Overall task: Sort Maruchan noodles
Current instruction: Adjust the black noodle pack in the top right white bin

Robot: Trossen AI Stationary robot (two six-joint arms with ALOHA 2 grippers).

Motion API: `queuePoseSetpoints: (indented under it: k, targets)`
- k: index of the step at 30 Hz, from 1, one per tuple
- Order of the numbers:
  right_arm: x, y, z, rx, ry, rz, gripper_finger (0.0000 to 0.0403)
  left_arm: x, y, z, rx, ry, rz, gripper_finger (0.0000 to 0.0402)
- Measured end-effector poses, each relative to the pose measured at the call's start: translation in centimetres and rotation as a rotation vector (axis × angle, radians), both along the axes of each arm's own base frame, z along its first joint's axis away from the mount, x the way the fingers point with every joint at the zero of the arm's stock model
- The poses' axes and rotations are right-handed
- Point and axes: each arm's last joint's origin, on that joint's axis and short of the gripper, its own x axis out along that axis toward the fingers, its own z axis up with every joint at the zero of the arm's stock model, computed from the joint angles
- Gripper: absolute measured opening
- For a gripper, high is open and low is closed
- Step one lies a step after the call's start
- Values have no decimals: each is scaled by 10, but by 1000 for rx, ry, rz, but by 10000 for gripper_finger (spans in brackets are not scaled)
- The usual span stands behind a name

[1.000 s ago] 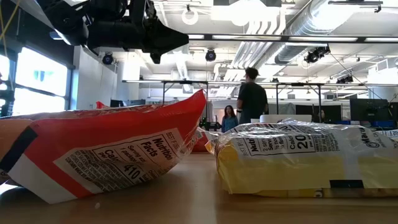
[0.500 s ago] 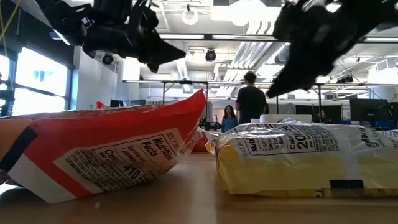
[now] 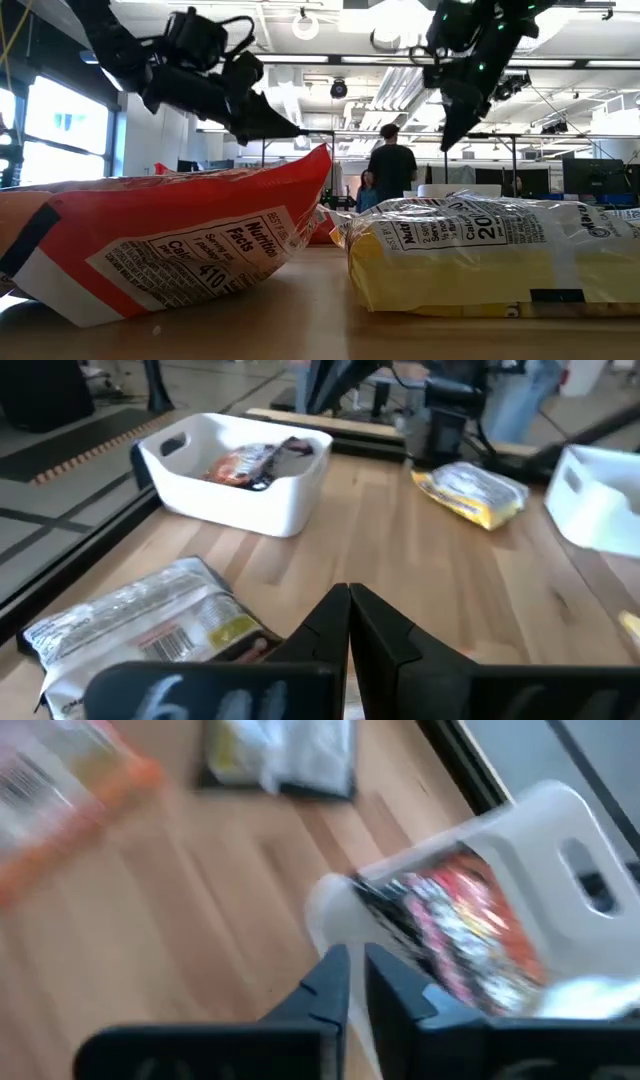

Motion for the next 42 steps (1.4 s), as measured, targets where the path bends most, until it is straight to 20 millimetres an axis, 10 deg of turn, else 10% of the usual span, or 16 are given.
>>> queuePoseSetpoints:
  k: [9, 15, 22, 29, 42]
  targets:
    - [6, -46, -35, -26, 317, 19, 219, 1, 10, -9, -9, 3, 34, 3]
    - [16, -60, -60, -12, 379, 44, 253, 0, 12, -8, 24, 6, 31, 3]
    - [22, -70, -76, -56, 430, 46, 206, 0, 12, -8, 25, 7, 30, 3]
    - [20, -72, -73, -59, 429, 57, 44, 0, 12, -8, 35, 10, 27, 3]
    - [16, -92, 7, 182, 267, 130, 4, 0, 12, -9, 33, 17, 27, 3]
